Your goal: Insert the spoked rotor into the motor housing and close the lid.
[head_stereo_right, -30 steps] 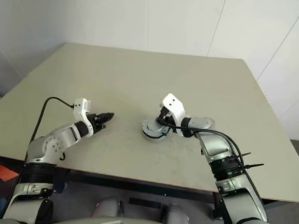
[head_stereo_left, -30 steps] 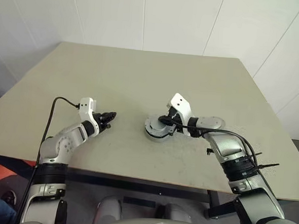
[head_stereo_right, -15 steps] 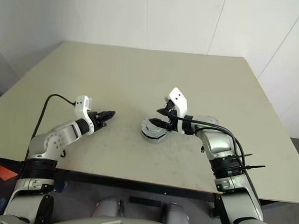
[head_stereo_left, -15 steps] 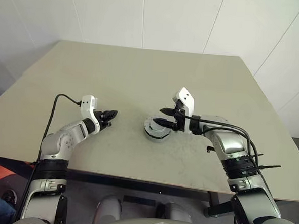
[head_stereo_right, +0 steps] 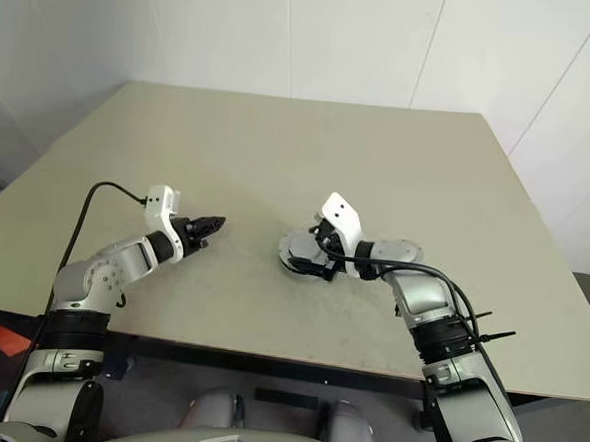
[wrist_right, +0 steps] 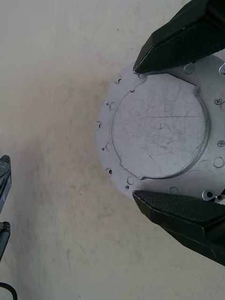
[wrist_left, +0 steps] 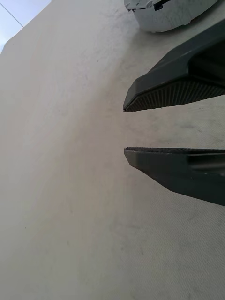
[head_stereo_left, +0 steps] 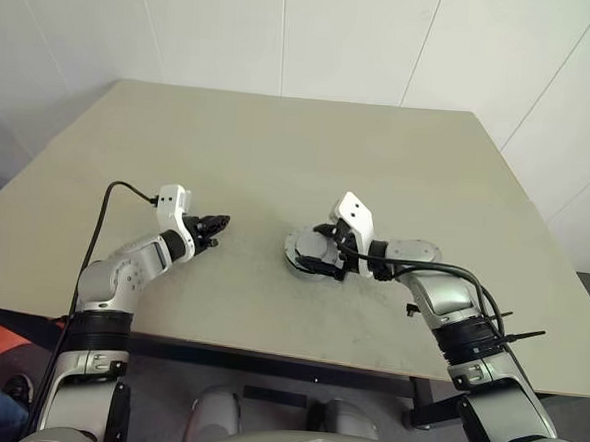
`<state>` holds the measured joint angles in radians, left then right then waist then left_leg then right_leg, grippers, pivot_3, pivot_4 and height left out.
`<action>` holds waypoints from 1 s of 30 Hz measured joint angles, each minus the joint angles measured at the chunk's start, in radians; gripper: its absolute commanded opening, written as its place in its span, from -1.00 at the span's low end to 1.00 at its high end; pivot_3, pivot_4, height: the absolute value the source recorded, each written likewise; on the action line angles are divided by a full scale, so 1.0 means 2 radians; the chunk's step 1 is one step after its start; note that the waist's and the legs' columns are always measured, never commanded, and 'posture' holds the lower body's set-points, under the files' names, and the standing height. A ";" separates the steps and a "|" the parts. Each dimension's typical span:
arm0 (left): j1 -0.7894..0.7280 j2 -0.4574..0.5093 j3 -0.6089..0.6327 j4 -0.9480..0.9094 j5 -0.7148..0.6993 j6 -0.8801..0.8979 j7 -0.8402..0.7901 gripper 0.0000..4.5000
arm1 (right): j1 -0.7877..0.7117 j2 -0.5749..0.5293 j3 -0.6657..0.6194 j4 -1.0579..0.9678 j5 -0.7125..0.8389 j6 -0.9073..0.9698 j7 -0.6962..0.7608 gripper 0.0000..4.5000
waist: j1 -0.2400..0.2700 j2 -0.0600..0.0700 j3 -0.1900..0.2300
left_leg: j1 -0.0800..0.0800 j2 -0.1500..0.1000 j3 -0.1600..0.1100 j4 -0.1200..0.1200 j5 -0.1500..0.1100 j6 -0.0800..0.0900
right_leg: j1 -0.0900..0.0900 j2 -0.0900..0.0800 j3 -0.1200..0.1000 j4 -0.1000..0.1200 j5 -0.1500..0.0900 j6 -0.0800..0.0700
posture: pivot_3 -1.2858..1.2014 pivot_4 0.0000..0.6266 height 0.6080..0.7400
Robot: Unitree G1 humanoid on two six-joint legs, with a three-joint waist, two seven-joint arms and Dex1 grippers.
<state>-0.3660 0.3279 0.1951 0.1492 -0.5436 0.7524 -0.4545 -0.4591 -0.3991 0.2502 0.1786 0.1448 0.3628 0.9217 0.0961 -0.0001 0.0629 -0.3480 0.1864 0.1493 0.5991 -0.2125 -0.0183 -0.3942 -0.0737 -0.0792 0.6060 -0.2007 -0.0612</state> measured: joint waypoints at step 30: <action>-0.001 0.001 -0.002 0.001 0.007 0.000 -0.002 -0.42 | 0.007 0.007 -0.019 0.016 0.017 -0.021 0.027 0.39 | 0.000 0.000 0.000 | -0.001 0.000 0.000 0.000 0.000 0.000 | -0.002 0.000 0.000 0.000 0.000 0.000 | 0.03 -1.00 1.00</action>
<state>-0.3675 0.3307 0.1919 0.1516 -0.5296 0.7527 -0.4582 -0.4453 -0.3852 0.2122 0.2098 0.1787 0.3210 0.9757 0.0957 -0.0001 0.0629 -0.3491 0.1864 0.1493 0.5988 -0.2126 -0.0181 -0.3977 -0.0737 -0.0793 0.6058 -0.2005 -0.0615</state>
